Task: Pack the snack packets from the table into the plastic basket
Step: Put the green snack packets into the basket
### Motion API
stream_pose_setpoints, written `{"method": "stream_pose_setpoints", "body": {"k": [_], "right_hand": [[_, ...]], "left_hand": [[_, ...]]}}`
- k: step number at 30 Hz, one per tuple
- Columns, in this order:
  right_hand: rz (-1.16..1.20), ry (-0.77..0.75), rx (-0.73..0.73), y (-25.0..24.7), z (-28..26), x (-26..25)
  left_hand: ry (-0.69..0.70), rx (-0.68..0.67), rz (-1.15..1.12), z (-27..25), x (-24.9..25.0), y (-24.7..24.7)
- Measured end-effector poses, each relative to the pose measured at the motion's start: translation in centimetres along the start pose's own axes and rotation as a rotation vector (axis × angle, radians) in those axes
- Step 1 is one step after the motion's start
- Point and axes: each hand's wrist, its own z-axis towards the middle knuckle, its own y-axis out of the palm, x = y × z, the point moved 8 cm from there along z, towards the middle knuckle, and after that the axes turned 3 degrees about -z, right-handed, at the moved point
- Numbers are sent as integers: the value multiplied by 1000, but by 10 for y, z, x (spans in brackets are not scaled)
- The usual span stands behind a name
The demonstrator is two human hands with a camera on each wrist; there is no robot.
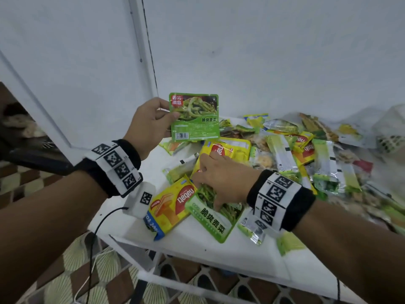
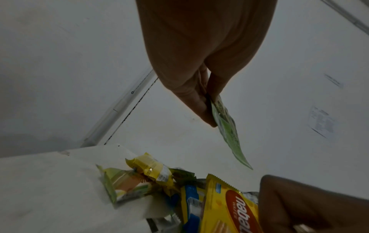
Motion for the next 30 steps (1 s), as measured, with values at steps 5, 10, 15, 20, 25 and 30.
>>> {"method": "stream_pose_setpoints", "body": {"k": [5, 10, 15, 20, 25, 30], "right_hand": [[34, 31, 162, -35, -8, 12], [87, 62, 239, -55, -21, 25], [188, 125, 271, -55, -38, 29], [207, 206, 233, -36, -48, 32], [335, 276, 294, -35, -61, 27], [578, 449, 366, -32, -74, 35]], "left_hand": [[13, -32, -18, 17, 7, -1], [39, -39, -61, 25, 18, 0], [54, -69, -80, 25, 19, 6], [29, -71, -101, 22, 14, 13], [18, -89, -108, 18, 11, 20], [35, -127, -113, 15, 15, 27]]}}
